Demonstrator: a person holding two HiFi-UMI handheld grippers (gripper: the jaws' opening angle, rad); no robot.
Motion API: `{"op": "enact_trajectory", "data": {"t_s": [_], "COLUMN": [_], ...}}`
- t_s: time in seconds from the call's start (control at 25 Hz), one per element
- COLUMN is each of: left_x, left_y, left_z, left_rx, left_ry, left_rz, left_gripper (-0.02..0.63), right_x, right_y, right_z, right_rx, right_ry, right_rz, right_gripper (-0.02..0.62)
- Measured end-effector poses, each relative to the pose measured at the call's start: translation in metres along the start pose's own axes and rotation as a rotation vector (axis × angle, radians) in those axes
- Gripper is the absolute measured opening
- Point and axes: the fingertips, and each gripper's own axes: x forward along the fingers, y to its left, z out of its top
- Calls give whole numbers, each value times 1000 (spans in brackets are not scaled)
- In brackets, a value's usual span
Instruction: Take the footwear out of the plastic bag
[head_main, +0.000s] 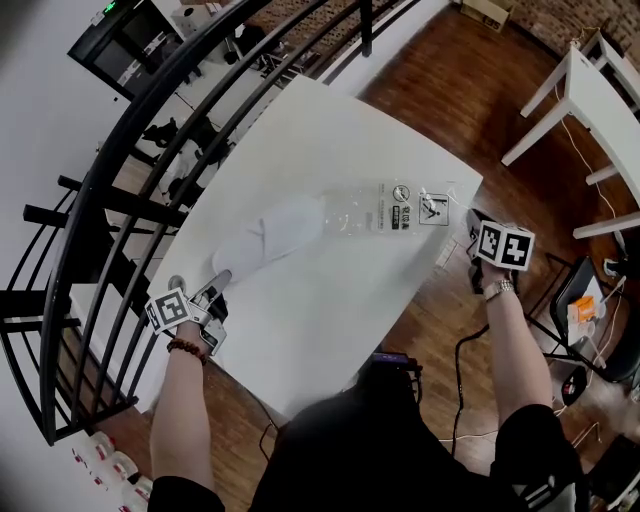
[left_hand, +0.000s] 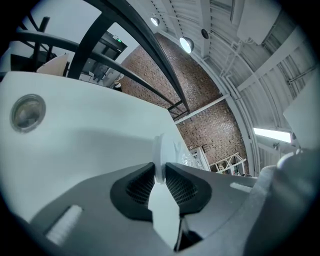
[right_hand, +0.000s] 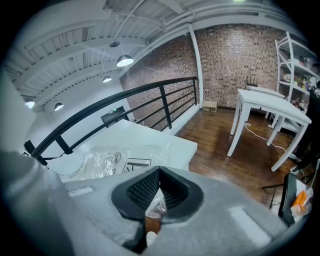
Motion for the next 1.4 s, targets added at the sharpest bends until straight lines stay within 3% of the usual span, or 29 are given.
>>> {"op": "enact_trajectory", "data": {"t_s": [0.2, 0.28, 0.36, 0.44, 0.56, 0.8, 0.92, 1.2, 1.4], "left_x": [0, -2, -2, -3, -7, -23, -29, -46, -55], "left_y": [-3, 5, 12, 18, 28, 38, 32, 9, -21], "left_z": [-5, -6, -7, -9, -13, -5, 1, -5, -18], "left_rx": [-7, 6, 45, 119, 266, 533, 600, 690, 826], "left_ry": [-8, -6, 5, 29, 77, 102, 78, 30, 17], "left_rz": [-31, 17, 76, 144, 266, 465, 484, 440, 404], "left_gripper": [89, 100, 161, 243, 279, 274, 258, 218, 170], "right_x": [-1, 0, 0, 0, -6, -25, -36, -73, -100], "right_y": [2, 6, 9, 11, 11, 26, 39, 91, 151], "right_z": [-5, -6, -6, -6, -3, -2, -3, -12, -30], "right_rx": [25, 11, -14, -36, -73, -126, -154, -200, -208], "right_ry": [2, 2, 6, 13, 7, -24, -42, -90, -126], "right_rz": [-4, -7, -6, -1, -13, -18, -11, 33, 103], "right_gripper": [-6, -6, 22, 114, 129, 130, 130, 130, 130]}}
